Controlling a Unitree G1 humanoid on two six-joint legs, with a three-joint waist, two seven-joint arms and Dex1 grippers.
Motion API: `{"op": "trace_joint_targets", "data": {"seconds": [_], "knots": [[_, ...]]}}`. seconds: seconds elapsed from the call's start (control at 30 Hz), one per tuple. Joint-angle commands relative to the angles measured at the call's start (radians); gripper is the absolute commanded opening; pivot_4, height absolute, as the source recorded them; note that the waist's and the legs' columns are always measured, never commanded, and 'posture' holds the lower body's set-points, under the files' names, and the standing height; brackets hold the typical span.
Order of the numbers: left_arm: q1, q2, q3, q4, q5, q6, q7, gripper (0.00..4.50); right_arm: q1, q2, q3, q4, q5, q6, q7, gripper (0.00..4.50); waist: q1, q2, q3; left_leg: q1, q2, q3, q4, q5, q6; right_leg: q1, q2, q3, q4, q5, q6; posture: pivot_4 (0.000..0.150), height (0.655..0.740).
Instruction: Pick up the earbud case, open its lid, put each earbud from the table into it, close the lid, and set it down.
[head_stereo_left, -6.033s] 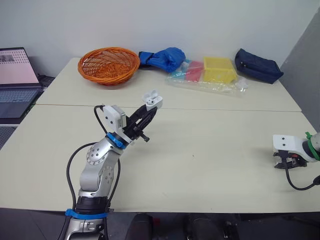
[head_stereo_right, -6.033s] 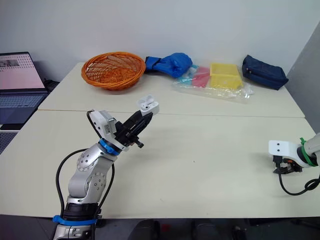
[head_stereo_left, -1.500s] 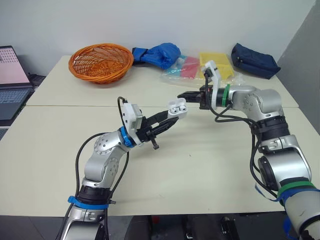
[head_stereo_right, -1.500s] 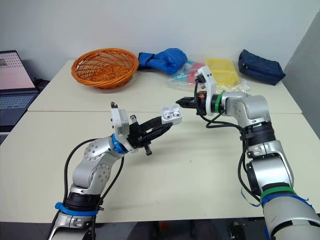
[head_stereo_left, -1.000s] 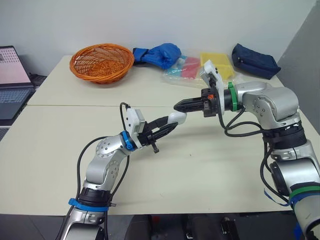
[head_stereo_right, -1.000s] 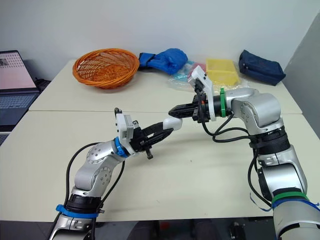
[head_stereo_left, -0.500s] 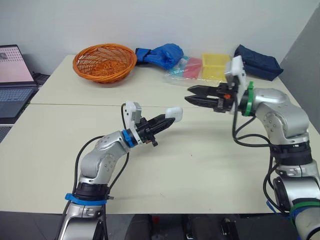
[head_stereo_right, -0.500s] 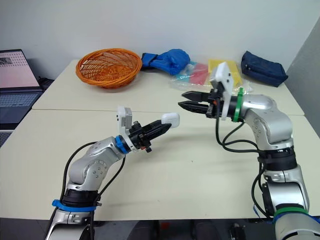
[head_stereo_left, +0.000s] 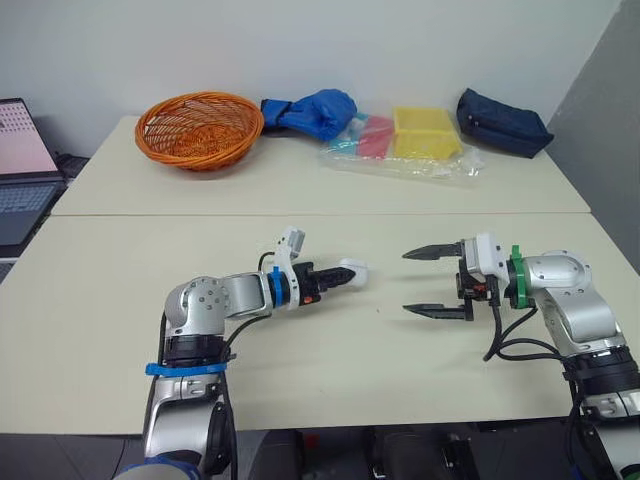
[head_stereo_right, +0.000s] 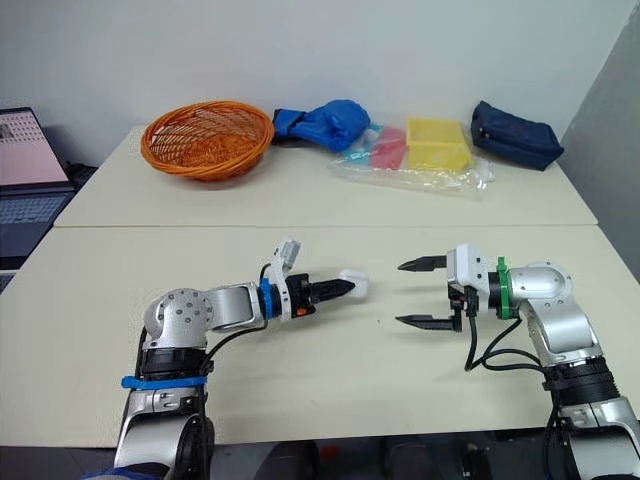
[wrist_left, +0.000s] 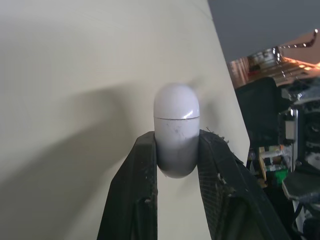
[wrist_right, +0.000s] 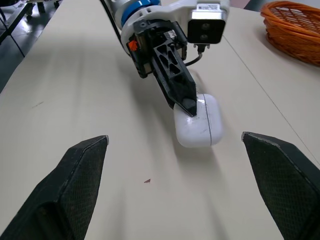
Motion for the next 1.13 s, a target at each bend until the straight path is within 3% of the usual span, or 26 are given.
{"op": "trace_joint_targets", "data": {"seconds": [0.03, 0.1, 0.33, 0.5, 0.6, 0.73, 0.8, 0.87, 0.93, 1.13], "knots": [[0.014, -0.012, 0.061, -0.017, -0.006, 0.053, 0.054, 0.73, -0.023, 0.018, -0.006, -0.001, -0.002, -0.013, -0.028, 4.47, 0.000, 0.000, 0.000, 0.000, 0.000, 0.000, 0.000, 0.000, 0.000, 0.000, 0.000, 0.000, 0.000, 0.000, 0.000, 0.150, 0.7400], [0.014, -0.020, 0.078, -0.023, -0.003, 0.063, 0.069, 0.73, -0.028, 0.025, -0.009, 0.002, -0.005, -0.009, -0.037, 4.47, 0.000, 0.000, 0.000, 0.000, 0.000, 0.000, 0.000, 0.000, 0.000, 0.000, 0.000, 0.000, 0.000, 0.000, 0.000, 0.150, 0.7400], [0.074, 0.065, 0.166, -0.124, -0.013, 0.155, 0.083, 2.95, -0.089, 0.048, -0.005, 0.098, -0.017, -0.024, -0.038, 4.50, -0.007, 0.000, 0.000, 0.001, 0.000, 0.000, 0.000, 0.000, -0.001, 0.000, -0.001, 0.002, 0.000, 0.000, 0.000, 0.150, 0.7400], [0.154, 0.211, 0.259, -0.201, -0.044, 0.199, 0.070, 4.45, -0.116, 0.052, 0.004, 0.158, -0.025, -0.066, -0.010, 4.50, -0.011, 0.000, 0.000, 0.001, 0.001, 0.000, -0.001, 0.000, -0.001, 0.000, 0.000, 0.001, 0.000, 0.000, -0.001, 0.150, 0.7400], [0.241, 0.372, 0.192, -0.306, 0.000, 0.017, -0.096, 4.48, -0.129, 0.052, 0.005, 0.198, -0.032, -0.097, 0.001, 4.50, -0.023, 0.000, 0.000, 0.002, 0.001, 0.000, -0.002, 0.000, -0.001, 0.000, 0.000, 0.002, 0.000, 0.000, -0.001, 0.150, 0.7400], [0.398, 0.598, -0.028, -0.405, 0.268, -0.550, -0.459, 4.48, -0.137, 0.049, 0.002, 0.222, -0.029, -0.113, 0.013, 4.50, -0.011, 0.001, 0.000, 0.002, 0.000, 0.001, -0.003, 0.000, -0.001, -0.001, -0.003, 0.002, -0.001, 0.000, -0.005, 0.150, 0.7400], [0.451, 0.621, -0.032, -0.405, 0.382, -0.821, -0.530, 4.48, -0.137, 0.044, -0.004, 0.231, -0.027, -0.120, 0.022, 4.50, 0.002, 0.001, 0.001, 0.002, 0.000, 0.002, -0.003, 0.000, -0.002, 0.000, -0.007, 0.003, -0.002, -0.002, -0.015, 0.150, 0.7400], [0.499, 0.622, -0.006, -0.351, 0.457, -1.075, -0.618, 4.48, -0.139, 0.036, -0.007, 0.244, -0.036, -0.125, 0.021, 4.50, 0.010, 0.001, 0.001, 0.001, 0.001, 0.004, -0.004, 0.000, -0.001, -0.001, -0.015, 0.004, -0.002, -0.003, -0.016, 0.150, 0.7400], [0.539, 0.609, 0.009, -0.288, 0.494, -1.195, -0.644, 4.48, -0.138, 0.037, -0.009, 0.239, -0.030, -0.105, 0.014, 4.50, 0.013, 0.001, 0.001, -0.001, 0.001, 0.005, -0.004, 0.000, -0.001, -0.001, -0.019, 0.003, -0.005, -0.003, -0.016, 0.150, 0.7400], [0.561, 0.582, -0.005, -0.273, 0.493, -1.148, -0.611, 4.48, -0.139, 0.035, -0.010, 0.231, -0.026, -0.098, 0.014, 4.50, 0.014, 0.001, 0.001, -0.003, 0.000, 0.005, -0.004, -0.001, 0.000, -0.001, -0.019, 0.000, -0.006, 0.000, -0.006, 0.150, 0.7400]]}}
